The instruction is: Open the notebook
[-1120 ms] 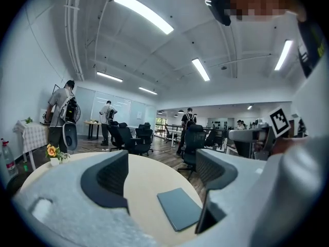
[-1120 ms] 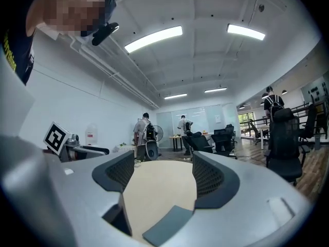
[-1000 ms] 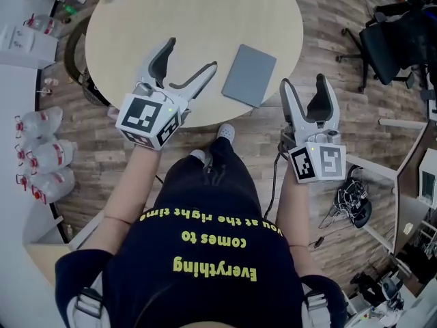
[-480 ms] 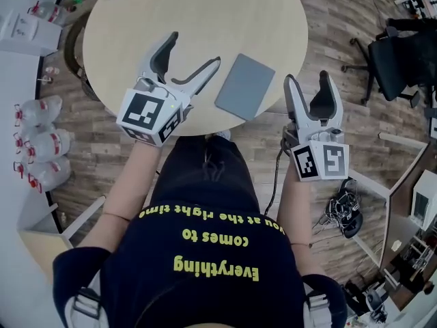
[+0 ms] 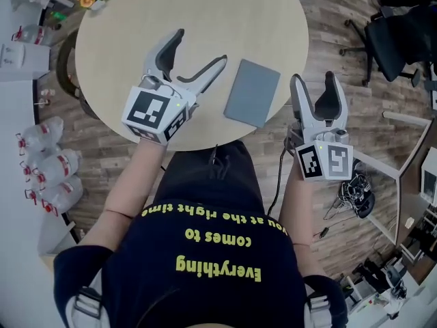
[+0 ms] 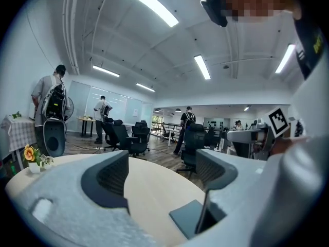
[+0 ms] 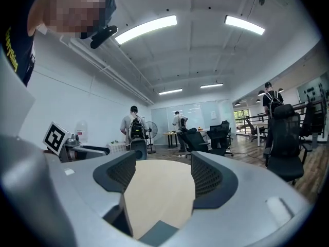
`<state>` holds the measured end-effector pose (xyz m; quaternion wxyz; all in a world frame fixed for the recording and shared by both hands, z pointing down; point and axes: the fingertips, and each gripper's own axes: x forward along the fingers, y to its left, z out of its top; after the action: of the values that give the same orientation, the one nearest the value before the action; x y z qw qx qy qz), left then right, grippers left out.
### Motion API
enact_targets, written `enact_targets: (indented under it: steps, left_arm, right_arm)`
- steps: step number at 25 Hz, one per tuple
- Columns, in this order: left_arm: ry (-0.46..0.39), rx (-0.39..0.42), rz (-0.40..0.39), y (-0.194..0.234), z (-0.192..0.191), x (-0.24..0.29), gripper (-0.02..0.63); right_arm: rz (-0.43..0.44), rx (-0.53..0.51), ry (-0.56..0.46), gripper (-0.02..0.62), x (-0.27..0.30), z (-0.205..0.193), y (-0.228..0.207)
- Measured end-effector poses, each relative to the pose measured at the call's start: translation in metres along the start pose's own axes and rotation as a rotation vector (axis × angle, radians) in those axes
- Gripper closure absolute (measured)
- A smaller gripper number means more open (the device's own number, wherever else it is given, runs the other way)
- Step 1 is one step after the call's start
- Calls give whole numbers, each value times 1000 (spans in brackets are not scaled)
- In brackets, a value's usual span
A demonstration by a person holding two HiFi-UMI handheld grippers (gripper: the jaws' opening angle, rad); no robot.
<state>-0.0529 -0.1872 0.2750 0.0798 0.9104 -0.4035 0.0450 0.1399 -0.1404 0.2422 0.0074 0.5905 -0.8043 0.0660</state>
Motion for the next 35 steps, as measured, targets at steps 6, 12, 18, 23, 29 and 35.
enact_targets:
  steps: [6,12,18,23,29,35]
  left_arm:
    - [3,13,-57,16,-6,9,193]
    - [28,-25,-57,21,-25,15,193]
    - [70,-64,-34,17,-51,15,193]
    - [103,-104,-20,12,-72,14,193]
    - [149,-178,5,10,-100,7,206]
    - [199,-194,10,11,-123,1,207]
  right_arm:
    - [-41,-8,31,256,15,-17,16]
    - [-23,4,96,255,20,-43,21]
    - [30,61,213,255,17,-94,29]
    - [49,94,289,255,12,-133,31]
    - [120,113,438,267,3,-199,51]
    - [192,107,601,302,-4,-271,78]
